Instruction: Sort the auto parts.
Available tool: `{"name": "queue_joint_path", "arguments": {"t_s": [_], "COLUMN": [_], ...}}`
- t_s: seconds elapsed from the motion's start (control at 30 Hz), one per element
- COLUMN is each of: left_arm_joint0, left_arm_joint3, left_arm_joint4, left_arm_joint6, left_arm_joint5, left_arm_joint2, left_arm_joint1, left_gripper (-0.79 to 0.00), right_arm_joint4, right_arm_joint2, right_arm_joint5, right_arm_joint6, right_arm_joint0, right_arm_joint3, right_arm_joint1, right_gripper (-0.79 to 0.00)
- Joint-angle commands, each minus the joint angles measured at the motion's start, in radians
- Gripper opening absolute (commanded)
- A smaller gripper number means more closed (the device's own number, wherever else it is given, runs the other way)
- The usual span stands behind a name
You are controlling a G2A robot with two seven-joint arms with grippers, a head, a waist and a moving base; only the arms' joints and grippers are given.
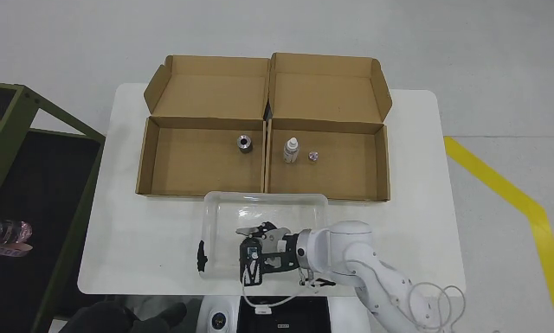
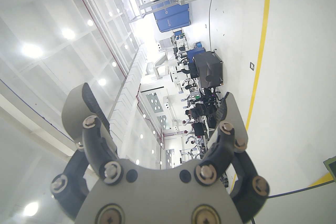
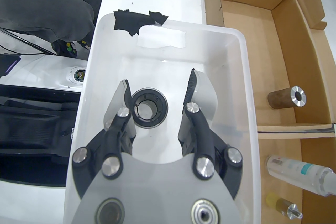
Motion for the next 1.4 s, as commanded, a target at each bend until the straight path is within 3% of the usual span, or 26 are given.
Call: {"name": "queue_joint_path", "arguments": {"t_s": [0.0, 0.2, 0.37, 1.0, 1.17, 1.27, 1.37], "left_arm_joint0": [0.0, 0.0, 0.0, 0.0, 0.0, 0.0, 0.0], "left_arm_joint3": [0.0, 0.0, 0.0, 0.0, 0.0, 0.0, 0.0], "left_arm_joint4": [0.0, 0.0, 0.0, 0.0, 0.0, 0.0, 0.0], "left_arm_joint6": [0.0, 0.0, 0.0, 0.0, 0.0, 0.0, 0.0], "left_arm_joint5": [0.0, 0.0, 0.0, 0.0, 0.0, 0.0, 0.0], "left_arm_joint2": [0.0, 0.0, 0.0, 0.0, 0.0, 0.0, 0.0], "left_arm_joint1": [0.0, 0.0, 0.0, 0.0, 0.0, 0.0, 0.0], "left_gripper": [0.0, 0.0, 0.0, 0.0, 0.0, 0.0, 0.0], "right_arm_joint4": [-0.005, -0.023, -0.032, -0.03, -0.004, 0.008, 0.024], "right_arm_joint2": [0.001, -0.007, -0.014, -0.113, -0.126, -0.128, -0.128], "right_arm_joint5": [0.001, -0.006, -0.007, 0.036, 0.036, 0.037, 0.039], "right_arm_joint6": [-0.002, -0.003, -0.004, -0.011, -0.015, -0.018, -0.026], "right_arm_joint0": [-0.002, -0.001, 0.0, 0.108, 0.129, 0.137, 0.144], "right_arm_joint3": [0.003, 0.02, 0.029, 0.176, 0.193, 0.198, 0.192], "right_arm_joint1": [0.003, 0.011, 0.016, 0.001, -0.003, -0.003, -0.003], "right_gripper": [-0.394, -0.369, -0.252, -0.296, -0.539, -0.773, -0.785]}}
